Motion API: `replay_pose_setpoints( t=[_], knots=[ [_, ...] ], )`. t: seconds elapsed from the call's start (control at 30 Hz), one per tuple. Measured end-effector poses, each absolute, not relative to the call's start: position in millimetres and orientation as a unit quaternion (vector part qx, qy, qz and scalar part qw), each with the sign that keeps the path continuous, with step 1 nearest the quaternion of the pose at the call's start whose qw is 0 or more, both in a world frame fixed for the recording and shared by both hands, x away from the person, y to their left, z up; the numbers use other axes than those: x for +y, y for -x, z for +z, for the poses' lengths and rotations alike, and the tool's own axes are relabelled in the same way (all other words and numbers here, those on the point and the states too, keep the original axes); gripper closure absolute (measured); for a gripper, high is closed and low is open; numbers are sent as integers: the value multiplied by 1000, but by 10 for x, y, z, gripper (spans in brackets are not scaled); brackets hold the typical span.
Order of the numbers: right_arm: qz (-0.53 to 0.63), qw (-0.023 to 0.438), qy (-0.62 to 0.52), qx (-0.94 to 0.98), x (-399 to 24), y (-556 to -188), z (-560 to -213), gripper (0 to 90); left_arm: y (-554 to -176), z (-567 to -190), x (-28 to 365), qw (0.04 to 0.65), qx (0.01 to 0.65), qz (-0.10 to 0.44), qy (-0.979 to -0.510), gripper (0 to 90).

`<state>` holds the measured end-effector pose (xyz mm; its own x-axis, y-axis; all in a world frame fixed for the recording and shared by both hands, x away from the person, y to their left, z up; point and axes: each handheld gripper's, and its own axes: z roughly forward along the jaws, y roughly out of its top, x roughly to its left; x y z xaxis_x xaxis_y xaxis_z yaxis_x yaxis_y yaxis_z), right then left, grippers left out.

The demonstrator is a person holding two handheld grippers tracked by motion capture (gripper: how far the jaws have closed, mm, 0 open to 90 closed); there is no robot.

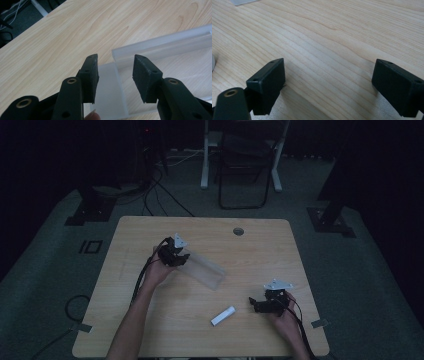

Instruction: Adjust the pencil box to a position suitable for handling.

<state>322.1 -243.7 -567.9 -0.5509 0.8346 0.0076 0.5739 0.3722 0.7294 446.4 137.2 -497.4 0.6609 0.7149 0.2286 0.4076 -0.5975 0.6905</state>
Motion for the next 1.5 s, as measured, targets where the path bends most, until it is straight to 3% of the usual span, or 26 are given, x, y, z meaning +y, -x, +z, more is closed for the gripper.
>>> replay_pose_setpoints(
  t=[0.2, 0.67, 0.83, 0.93, 1.1, 1.27, 1.5],
  knots=[
    [352, 185, -437, 807, -2436, -3221, -5679, 115, -4453, -4972, 1366, 312, 310, 252, -862, 549],
    [352, 185, -436, 807, -2437, -3221, -5679, 115, -4215, -4936, 1291, 312, 265, 253, -876, 717],
    [352, 185, -436, 807, -2436, -3221, -5679, 115, -4207, -4960, 1254, 311, 261, 261, -876, 607],
    [352, 185, -436, 807, -2437, -3221, -5679, 115, -4195, -4978, 1211, 312, 248, 262, -879, 594],
    [352, 186, -435, 808, -2438, -3221, -5679, 115, -4132, -4946, 1207, 307, 240, 254, -885, 711],
    [352, 185, -436, 807, -2437, -3221, -5679, 115, -3995, -4928, 1223, 305, 221, 245, -893, 771],
    [351, 186, -435, 808, -2438, -3222, -5679, 115, -3955, -4970, 1164, 315, 218, 255, -888, 652]
  ],
)
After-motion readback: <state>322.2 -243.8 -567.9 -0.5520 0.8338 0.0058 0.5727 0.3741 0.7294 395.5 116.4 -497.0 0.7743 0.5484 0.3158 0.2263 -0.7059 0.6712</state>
